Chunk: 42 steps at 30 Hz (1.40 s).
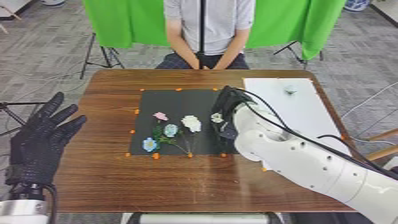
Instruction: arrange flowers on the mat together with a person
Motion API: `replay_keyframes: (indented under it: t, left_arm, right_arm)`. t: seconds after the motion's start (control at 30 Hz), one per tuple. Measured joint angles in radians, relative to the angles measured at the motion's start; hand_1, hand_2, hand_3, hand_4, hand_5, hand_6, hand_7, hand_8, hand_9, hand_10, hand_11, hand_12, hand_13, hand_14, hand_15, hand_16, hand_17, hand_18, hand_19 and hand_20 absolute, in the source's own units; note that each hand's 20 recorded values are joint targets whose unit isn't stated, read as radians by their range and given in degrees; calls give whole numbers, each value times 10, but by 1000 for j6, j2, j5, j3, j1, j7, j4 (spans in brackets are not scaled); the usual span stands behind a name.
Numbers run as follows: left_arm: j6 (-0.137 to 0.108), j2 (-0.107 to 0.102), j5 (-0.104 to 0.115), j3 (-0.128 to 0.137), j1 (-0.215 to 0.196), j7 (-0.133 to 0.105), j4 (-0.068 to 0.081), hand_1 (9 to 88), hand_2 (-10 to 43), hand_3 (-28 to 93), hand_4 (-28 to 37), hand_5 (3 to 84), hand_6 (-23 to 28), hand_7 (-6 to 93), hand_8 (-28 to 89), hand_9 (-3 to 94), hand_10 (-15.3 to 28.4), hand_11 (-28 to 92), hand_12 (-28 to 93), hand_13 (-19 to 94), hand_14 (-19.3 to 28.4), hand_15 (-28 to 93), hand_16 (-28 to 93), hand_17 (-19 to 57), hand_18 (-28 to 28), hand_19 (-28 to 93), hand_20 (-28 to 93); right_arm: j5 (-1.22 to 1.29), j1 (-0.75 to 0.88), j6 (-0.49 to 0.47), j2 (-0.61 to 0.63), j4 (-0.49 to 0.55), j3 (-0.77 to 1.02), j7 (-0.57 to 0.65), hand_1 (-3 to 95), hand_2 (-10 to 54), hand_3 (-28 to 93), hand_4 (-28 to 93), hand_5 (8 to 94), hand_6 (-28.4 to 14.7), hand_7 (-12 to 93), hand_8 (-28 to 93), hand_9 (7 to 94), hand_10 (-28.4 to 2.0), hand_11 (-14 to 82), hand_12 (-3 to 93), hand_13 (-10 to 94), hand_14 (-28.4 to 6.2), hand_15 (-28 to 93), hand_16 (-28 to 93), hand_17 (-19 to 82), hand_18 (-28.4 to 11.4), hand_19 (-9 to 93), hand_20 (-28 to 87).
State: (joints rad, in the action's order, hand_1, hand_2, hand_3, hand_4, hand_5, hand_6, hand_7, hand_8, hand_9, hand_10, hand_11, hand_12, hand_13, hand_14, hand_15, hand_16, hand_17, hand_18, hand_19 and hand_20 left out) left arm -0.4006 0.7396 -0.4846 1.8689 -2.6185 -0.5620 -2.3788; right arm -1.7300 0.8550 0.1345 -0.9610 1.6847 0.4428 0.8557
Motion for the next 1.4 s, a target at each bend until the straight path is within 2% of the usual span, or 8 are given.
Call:
replay_keyframes:
  t: [0.17, 0.33, 0.6, 0.8, 1.07, 1.13, 1.27, 1.4]
  left_arm:
    - [-2, 8, -2, 1, -4, 2, -1, 200, 70, 756, -259, 303, 47, 97, -81, 286, 141, 168, 128, 196, 211, 428, -39, -96, 181, 369, 164]
    - [-4, 17, -6, 3, -10, 4, -2, 198, 69, 751, -263, 301, 46, 96, -81, 283, 141, 165, 127, 194, 211, 426, -39, -98, 183, 368, 164]
    - [-5, 39, -22, 7, -18, 15, -2, 192, 68, 746, -272, 299, 42, 95, -81, 277, 138, 159, 128, 192, 211, 421, -36, -99, 186, 365, 161]
    - [-5, 55, -34, 8, -17, 37, 1, 186, 67, 748, -279, 297, 39, 96, -80, 273, 137, 156, 130, 186, 208, 413, -34, -102, 187, 360, 159]
    - [-6, 69, -43, -3, -17, 50, 16, 183, 67, 748, -282, 299, 39, 97, -81, 273, 137, 155, 132, 185, 206, 405, -31, -103, 188, 354, 156]
    - [-12, 67, -39, -14, -18, 37, 20, 182, 67, 748, -282, 299, 40, 96, -81, 273, 137, 153, 132, 185, 206, 403, -30, -103, 188, 352, 155]
    - [-27, 37, 14, -42, -38, -50, 25, 182, 66, 749, -282, 300, 39, 95, -81, 273, 137, 152, 132, 184, 205, 398, -28, -103, 187, 349, 154]
    - [-37, 14, 34, -43, -57, -64, 26, 182, 66, 749, -283, 300, 38, 95, -81, 273, 137, 151, 132, 184, 205, 396, -26, -103, 187, 348, 154]
  right_arm:
    - [4, 22, 1, 18, 48, 42, -2, 399, -89, 699, -239, 668, 20, 130, -125, 807, -141, 221, 165, 762, -109, 488, 173, 325, -221, 775, -10]
    - [93, 148, 22, 53, 184, 241, -47, 350, -44, 691, -231, 633, 6, 125, -122, 731, -162, 183, 150, 690, -147, 472, 150, 279, -251, 748, -9]
    - [445, 378, 75, 110, 323, 558, -244, 304, -14, 702, -231, 572, 1, 126, -120, 638, -183, 163, 141, 586, -182, 470, 118, 210, -271, 678, 3]
    - [705, 586, 114, 129, 377, 791, -399, 286, 2, 715, -238, 558, 1, 132, -121, 602, -180, 160, 140, 527, -186, 461, 109, 147, -265, 616, 27]
    - [925, 798, 137, 199, 391, 887, -618, 260, 10, 723, -250, 552, 6, 138, -125, 574, -178, 148, 138, 494, -193, 438, 107, 131, -264, 577, 65]
    - [948, 841, 137, 203, 392, 901, -636, 260, 10, 723, -252, 549, 8, 139, -126, 570, -179, 145, 138, 490, -195, 434, 108, 129, -263, 571, 71]
    - [995, 919, 139, 203, 396, 924, -671, 257, 11, 723, -253, 544, 9, 140, -127, 561, -177, 139, 136, 483, -198, 426, 109, 125, -265, 562, 80]
    - [1004, 970, 144, 202, 398, 932, -692, 255, 11, 724, -255, 542, 11, 140, -127, 558, -177, 137, 138, 481, -198, 422, 111, 122, -266, 554, 92]
